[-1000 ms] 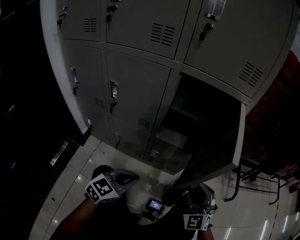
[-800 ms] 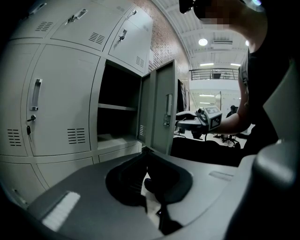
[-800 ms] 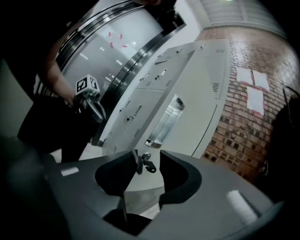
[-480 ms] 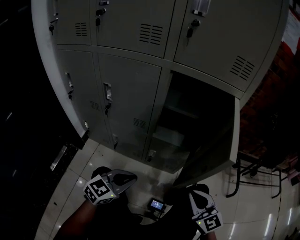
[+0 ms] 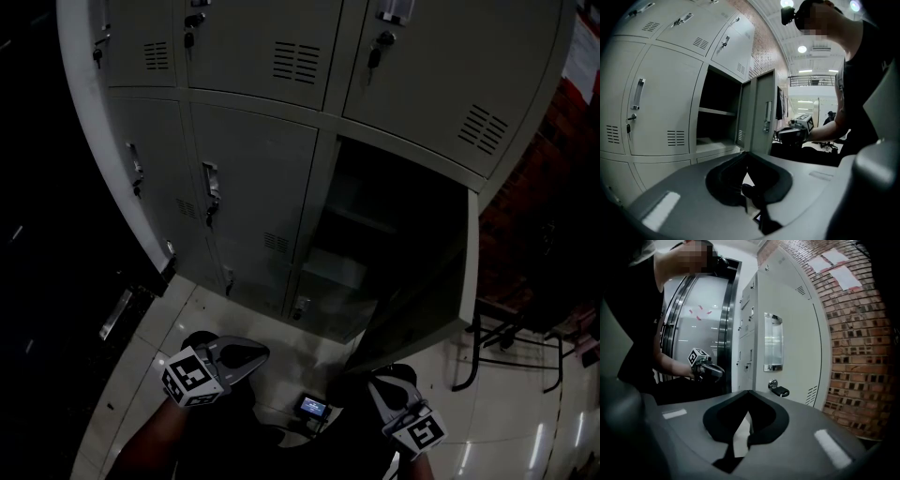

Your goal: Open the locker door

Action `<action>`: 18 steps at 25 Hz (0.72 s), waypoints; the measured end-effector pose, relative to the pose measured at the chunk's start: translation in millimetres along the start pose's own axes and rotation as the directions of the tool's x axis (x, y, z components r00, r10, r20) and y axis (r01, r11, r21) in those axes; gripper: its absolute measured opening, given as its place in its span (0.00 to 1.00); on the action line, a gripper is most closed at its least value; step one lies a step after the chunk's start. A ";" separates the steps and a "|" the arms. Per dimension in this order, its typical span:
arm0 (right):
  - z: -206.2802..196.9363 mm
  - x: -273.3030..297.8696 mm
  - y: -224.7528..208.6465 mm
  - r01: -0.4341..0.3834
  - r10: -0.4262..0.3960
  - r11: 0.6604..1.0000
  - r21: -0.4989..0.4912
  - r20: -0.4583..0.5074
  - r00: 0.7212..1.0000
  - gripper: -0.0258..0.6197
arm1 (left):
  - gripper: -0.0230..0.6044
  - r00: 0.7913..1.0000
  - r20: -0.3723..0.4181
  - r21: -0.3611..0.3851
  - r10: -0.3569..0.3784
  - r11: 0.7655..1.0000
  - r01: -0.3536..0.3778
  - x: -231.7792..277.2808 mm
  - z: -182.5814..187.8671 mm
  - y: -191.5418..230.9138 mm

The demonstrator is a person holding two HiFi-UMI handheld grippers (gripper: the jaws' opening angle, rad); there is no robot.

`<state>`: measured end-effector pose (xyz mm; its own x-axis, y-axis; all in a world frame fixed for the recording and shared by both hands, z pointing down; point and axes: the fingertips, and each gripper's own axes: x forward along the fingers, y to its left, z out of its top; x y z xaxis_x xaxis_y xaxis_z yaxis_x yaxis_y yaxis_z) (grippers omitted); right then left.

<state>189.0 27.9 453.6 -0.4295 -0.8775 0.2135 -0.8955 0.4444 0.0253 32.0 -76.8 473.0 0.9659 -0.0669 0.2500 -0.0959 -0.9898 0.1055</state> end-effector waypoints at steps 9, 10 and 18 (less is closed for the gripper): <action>0.3 0.6 -0.1 -0.004 0.004 1.000 0.007 0.008 1.000 0.04 | 0.05 1.000 -0.014 0.002 0.004 1.000 -0.004 1.1 -1.6 0.1; 0.1 1.0 0.2 -0.004 0.004 1.000 0.005 0.004 1.000 0.04 | 0.05 1.000 -0.014 0.003 0.005 1.000 -0.005 1.0 -1.4 0.2; 0.0 2.0 0.9 -0.003 0.003 1.000 0.003 0.000 1.000 0.04 | 0.05 1.000 -0.018 0.003 0.006 1.000 -0.006 1.1 -2.2 0.3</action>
<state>187.3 26.5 454.0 -0.4323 -0.8761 0.2137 -0.8945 0.4466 0.0213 32.5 -76.9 475.4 0.9610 -0.0706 0.2674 -0.1009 -0.9897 0.1015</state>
